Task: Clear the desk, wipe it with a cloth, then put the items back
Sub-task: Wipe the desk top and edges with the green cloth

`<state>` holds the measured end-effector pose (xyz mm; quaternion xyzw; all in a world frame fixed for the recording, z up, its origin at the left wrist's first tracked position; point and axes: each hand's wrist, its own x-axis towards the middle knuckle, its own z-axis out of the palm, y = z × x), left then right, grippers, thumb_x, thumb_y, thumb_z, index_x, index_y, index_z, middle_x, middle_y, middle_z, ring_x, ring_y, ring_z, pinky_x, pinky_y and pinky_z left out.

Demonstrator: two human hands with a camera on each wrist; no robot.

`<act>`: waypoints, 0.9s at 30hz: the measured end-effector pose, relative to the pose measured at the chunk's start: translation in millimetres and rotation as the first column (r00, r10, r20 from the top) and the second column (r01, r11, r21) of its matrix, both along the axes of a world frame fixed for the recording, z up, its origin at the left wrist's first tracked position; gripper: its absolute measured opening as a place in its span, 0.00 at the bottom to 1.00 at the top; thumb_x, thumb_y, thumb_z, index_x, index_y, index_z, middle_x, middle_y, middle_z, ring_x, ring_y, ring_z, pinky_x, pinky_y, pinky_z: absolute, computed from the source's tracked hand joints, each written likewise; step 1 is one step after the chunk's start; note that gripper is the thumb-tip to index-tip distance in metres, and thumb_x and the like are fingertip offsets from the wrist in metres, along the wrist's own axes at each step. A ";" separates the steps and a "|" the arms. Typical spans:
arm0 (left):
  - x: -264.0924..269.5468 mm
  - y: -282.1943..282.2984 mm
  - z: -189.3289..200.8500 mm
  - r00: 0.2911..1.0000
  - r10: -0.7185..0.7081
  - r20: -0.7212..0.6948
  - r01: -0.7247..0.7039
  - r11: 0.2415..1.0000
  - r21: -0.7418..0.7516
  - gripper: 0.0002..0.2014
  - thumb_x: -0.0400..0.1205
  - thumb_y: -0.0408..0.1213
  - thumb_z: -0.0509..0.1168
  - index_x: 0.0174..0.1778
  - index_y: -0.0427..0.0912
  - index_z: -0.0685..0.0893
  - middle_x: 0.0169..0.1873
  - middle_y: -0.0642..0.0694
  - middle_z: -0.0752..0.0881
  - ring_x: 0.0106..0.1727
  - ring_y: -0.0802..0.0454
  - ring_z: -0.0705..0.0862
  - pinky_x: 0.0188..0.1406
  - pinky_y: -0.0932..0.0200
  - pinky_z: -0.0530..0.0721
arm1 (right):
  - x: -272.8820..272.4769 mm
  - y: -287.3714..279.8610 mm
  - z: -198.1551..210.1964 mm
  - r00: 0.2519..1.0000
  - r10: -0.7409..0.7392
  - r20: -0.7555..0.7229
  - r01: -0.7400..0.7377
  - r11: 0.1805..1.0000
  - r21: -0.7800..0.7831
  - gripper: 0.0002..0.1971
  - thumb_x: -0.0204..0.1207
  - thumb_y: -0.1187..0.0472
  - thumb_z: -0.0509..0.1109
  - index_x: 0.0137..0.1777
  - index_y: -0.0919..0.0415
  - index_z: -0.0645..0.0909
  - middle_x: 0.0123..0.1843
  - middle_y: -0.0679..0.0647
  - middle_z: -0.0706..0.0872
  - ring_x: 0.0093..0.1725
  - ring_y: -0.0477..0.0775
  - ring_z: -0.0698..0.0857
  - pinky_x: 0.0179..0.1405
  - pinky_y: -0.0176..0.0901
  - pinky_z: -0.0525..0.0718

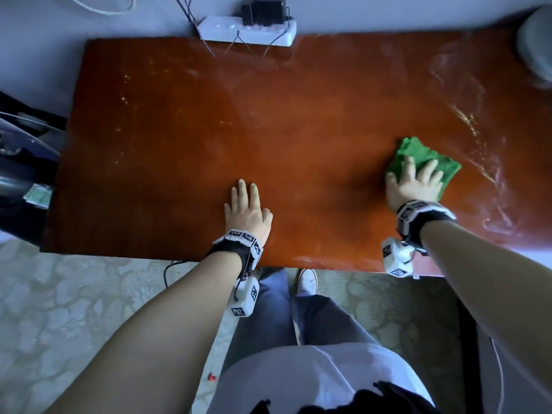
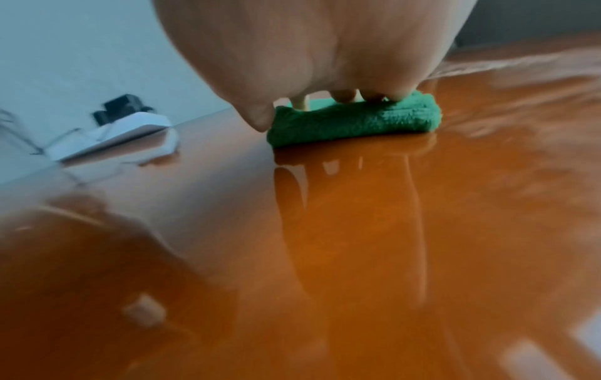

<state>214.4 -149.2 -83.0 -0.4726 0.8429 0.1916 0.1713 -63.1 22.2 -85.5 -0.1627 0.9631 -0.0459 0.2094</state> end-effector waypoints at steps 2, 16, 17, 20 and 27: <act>-5.0 9.3 0.8 1.000 -0.025 0.007 0.025 1.000 0.012 0.34 0.88 0.47 0.52 0.88 0.44 0.47 0.87 0.43 0.40 0.88 0.42 0.43 0.85 0.39 0.50 | 28.4 -17.3 1.3 0.985 0.172 0.030 -0.172 0.985 0.000 0.34 0.85 0.41 0.55 0.87 0.51 0.53 0.87 0.69 0.41 0.84 0.75 0.44 0.83 0.62 0.43; -62.3 13.8 -7.9 0.974 -0.224 -0.017 0.222 0.972 -0.083 0.36 0.87 0.46 0.55 0.87 0.35 0.48 0.87 0.39 0.42 0.87 0.37 0.46 0.85 0.42 0.50 | -9.8 62.7 -1.5 0.976 0.206 0.068 -0.197 0.974 -0.116 0.30 0.84 0.49 0.60 0.85 0.42 0.56 0.89 0.60 0.42 0.86 0.69 0.44 0.84 0.59 0.47; -69.9 13.3 -8.0 0.971 -0.238 -0.027 0.235 0.969 -0.078 0.36 0.87 0.46 0.54 0.87 0.35 0.48 0.87 0.40 0.42 0.87 0.37 0.46 0.85 0.42 0.50 | -24.7 79.0 -1.2 0.993 0.109 0.051 -0.105 0.991 -0.085 0.31 0.84 0.49 0.61 0.86 0.44 0.56 0.89 0.61 0.43 0.86 0.71 0.46 0.84 0.61 0.49; -90.8 12.4 -9.2 0.953 -0.298 -0.053 0.295 0.954 -0.058 0.36 0.87 0.46 0.53 0.88 0.37 0.46 0.87 0.41 0.41 0.87 0.38 0.44 0.85 0.43 0.48 | -46.8 102.8 3.9 0.990 -0.134 0.046 0.134 0.991 0.009 0.31 0.83 0.49 0.59 0.85 0.44 0.55 0.88 0.64 0.44 0.85 0.74 0.49 0.83 0.62 0.49; -118.0 -4.8 -8.3 0.916 -0.399 -0.044 0.396 0.916 -0.070 0.35 0.87 0.47 0.54 0.88 0.38 0.48 0.88 0.42 0.43 0.87 0.38 0.46 0.85 0.41 0.51 | 15.2 -7.4 13.2 0.959 0.250 0.132 -0.242 0.967 -0.077 0.32 0.83 0.44 0.60 0.85 0.41 0.56 0.89 0.59 0.40 0.86 0.70 0.43 0.83 0.61 0.47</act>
